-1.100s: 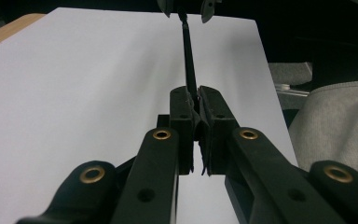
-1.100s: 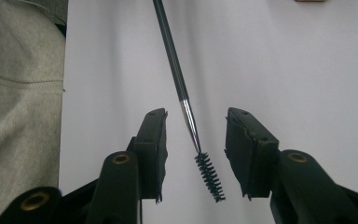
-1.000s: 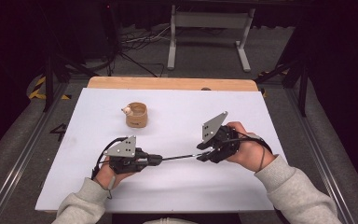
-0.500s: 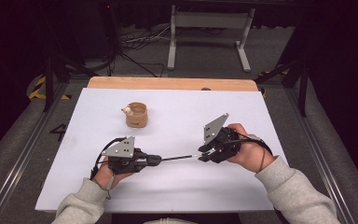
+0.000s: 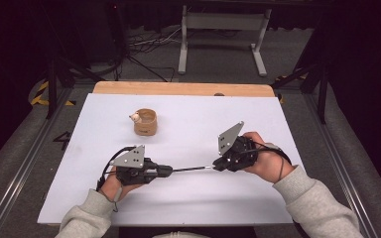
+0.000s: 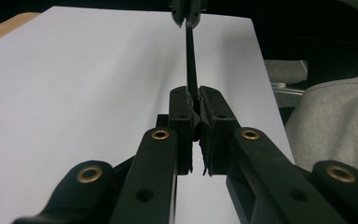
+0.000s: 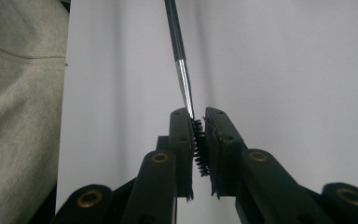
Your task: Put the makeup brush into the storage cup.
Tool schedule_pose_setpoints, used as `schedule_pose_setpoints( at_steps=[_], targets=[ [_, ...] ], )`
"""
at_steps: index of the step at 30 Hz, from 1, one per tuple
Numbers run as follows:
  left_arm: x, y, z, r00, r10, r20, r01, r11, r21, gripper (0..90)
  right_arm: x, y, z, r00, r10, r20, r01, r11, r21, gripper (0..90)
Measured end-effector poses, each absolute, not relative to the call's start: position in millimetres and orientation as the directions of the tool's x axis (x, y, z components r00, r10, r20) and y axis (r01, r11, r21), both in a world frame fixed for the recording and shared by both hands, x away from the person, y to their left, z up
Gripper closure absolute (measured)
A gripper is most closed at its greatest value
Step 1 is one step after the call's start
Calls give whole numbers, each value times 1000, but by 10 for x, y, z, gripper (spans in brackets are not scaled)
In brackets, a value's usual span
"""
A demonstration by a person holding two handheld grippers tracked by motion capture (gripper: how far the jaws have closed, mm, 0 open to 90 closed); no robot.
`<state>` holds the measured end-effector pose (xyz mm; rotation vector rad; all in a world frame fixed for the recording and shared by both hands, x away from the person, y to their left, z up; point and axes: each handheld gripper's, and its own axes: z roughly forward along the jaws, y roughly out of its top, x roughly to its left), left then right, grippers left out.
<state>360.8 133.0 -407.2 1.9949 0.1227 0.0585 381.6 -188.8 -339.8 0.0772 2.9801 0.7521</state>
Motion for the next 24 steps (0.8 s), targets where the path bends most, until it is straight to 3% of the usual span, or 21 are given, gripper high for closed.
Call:
schedule_pose_setpoints(
  at_steps=[5,11,14,24],
  targets=[
    [3646,1323,-4053,991,133,-34,87,-422,902,728,3790,-1815,-3365,-996,61,-63,27,898,438,841],
    [3660,1280,-4026,983,181,-31,113,-461,880,501,3764,-1736,-3316,-995,75,-66,42,912,407,856],
    [3647,1247,-3990,980,197,-10,107,-489,866,438,3754,-1690,-3314,-995,72,-67,40,918,395,860],
    [3669,1107,-3853,983,176,48,66,-587,807,411,3752,-1623,-3316,-997,53,-59,28,931,365,862]
  ],
)
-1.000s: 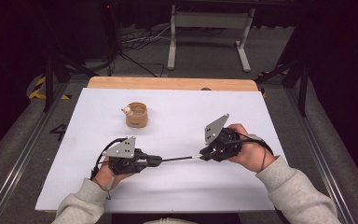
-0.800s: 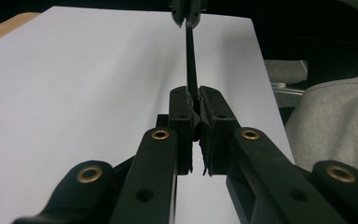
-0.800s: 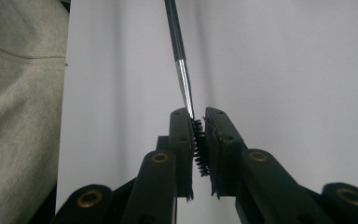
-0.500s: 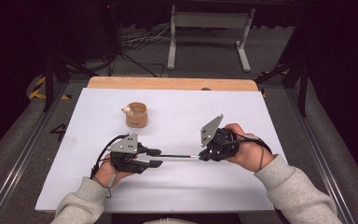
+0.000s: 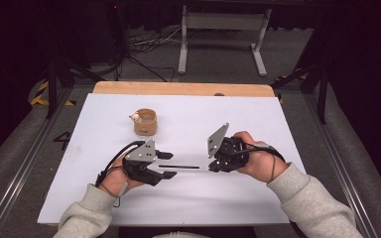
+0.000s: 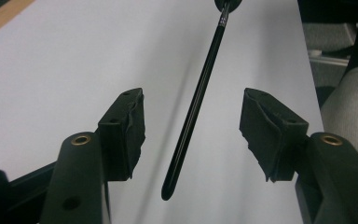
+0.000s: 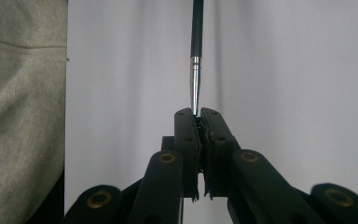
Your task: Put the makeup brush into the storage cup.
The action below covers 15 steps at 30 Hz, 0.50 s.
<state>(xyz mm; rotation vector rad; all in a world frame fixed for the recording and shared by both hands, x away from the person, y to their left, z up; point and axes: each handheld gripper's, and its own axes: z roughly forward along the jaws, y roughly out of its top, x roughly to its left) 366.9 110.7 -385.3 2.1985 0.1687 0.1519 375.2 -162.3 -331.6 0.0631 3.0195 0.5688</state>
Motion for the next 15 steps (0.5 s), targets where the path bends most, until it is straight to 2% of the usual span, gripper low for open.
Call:
schedule_pose_setpoints(
  at_steps=[7,11,15],
  targets=[
    [3712,1034,-3793,985,161,55,66,-657,751,440,3746,-1601,-3322,-998,45,-50,25,935,353,862],
    [3742,1008,-3780,985,170,23,105,-706,700,455,3740,-1592,-3322,-998,53,-38,37,939,341,862],
    [3757,991,-3782,984,178,28,117,-751,649,482,3745,-1568,-3337,-999,42,-30,30,944,329,863]
  ],
)
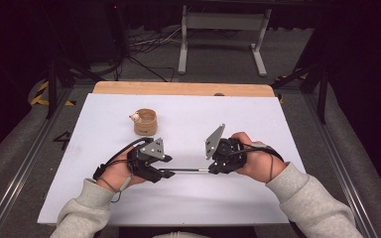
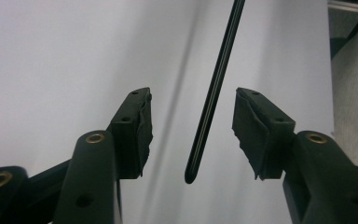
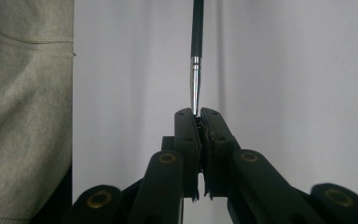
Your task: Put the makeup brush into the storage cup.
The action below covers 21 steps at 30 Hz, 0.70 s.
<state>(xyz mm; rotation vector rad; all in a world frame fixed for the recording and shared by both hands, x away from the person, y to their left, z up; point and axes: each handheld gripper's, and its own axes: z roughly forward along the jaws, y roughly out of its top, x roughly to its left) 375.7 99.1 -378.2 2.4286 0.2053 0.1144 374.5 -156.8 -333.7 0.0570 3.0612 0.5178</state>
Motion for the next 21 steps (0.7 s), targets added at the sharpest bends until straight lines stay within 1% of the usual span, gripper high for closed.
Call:
schedule_pose_setpoints(
  at_steps=[9,13,16,21],
  targets=[
    [3773,924,-3775,989,148,19,108,-803,586,557,3751,-1523,-3367,-999,43,-16,37,953,302,862],
    [3763,883,-3809,992,123,21,91,-828,553,567,3753,-1512,-3373,-999,45,-17,38,955,293,862],
    [3765,875,-3825,995,103,16,78,-837,542,602,3761,-1507,-3372,-999,40,-18,33,955,296,862],
    [3754,849,-3858,997,78,11,61,-851,521,632,3749,-1501,-3360,-999,42,-16,35,957,288,861]
  ],
)
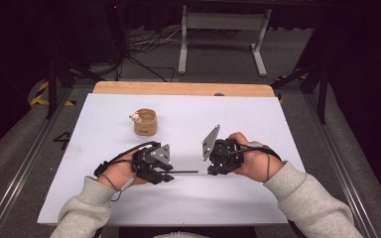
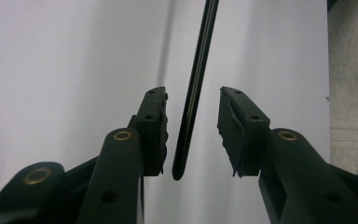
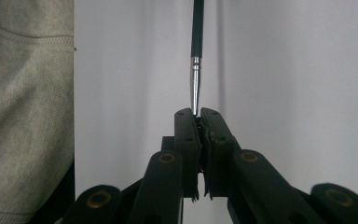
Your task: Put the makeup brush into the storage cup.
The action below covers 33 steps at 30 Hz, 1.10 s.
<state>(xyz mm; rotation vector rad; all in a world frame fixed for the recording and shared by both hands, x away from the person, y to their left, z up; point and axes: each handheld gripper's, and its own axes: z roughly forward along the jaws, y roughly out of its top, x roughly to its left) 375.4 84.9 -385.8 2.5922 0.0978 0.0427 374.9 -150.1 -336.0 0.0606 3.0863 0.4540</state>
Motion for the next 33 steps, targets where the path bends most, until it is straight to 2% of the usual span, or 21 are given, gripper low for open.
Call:
schedule_pose_setpoints(
  at_steps=[7,10,24,26,28,33],
  targets=[
    [3729,825,-3911,999,36,8,27,-862,507,783,3750,-1482,-3361,-999,34,-15,29,959,283,859],
    [3715,803,-3933,1000,23,17,12,-874,486,818,3743,-1470,-3361,-999,34,-12,29,959,281,857],
    [3710,792,-3974,1000,1,20,-9,-863,504,849,3727,-1464,-3310,-999,31,-21,24,959,282,839],
    [3720,810,-3973,1000,8,19,-3,-856,518,850,3731,-1479,-3289,-999,38,-30,27,951,308,793],
    [3723,822,-3968,1000,13,25,-2,-850,527,851,3735,-1506,-3244,-997,66,-33,50,936,347,672],
    [3740,872,-3942,999,38,29,14,-815,580,850,3722,-1609,-3112,-991,115,-74,66,875,480,459]
  ],
)
